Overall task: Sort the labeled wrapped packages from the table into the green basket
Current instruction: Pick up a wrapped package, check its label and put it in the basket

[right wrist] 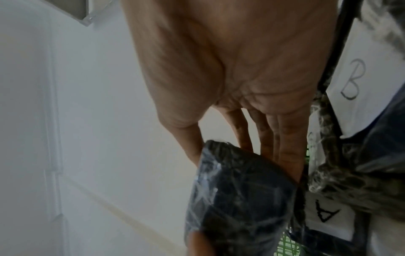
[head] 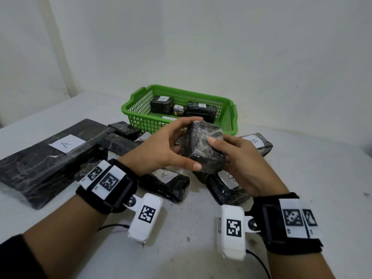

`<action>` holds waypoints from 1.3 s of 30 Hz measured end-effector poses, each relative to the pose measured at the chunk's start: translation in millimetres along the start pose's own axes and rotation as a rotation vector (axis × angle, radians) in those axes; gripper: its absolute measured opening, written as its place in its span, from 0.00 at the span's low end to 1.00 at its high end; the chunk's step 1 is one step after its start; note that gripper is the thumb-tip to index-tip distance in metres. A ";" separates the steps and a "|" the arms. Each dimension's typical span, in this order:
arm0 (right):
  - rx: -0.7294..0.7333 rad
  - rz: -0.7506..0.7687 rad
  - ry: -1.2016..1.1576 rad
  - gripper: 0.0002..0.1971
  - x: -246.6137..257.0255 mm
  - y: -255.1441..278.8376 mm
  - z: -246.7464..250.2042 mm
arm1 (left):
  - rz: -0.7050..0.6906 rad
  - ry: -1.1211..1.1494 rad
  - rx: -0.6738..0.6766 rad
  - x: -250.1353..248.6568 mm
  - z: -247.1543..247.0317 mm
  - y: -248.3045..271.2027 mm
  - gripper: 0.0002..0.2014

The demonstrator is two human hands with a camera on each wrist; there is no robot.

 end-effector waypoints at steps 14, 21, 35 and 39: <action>0.040 -0.019 0.034 0.36 4.0 4.7 -9.2 | -0.257 -0.071 -0.235 -14.8 9.1 0.9 0.30; -0.012 0.108 0.022 0.46 3.6 -0.4 -1.8 | -0.025 -0.112 -0.018 -0.3 5.3 0.3 0.55; 0.079 0.192 0.073 0.48 10.0 3.5 -5.3 | -0.060 0.025 -0.173 -2.7 12.7 -3.3 0.38; 0.085 0.218 0.099 0.46 12.2 4.3 -3.4 | -0.040 0.072 -0.120 -1.0 13.2 -2.4 0.41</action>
Point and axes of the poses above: each hand's wrist, its own y-axis away from the middle knuckle, its own z-axis out of the back of the hand, x = y × z, the point moved 5 cm from there along -y, towards the middle knuckle, and after that the axes turned 9 degrees about -y, right-handed, at the moved point
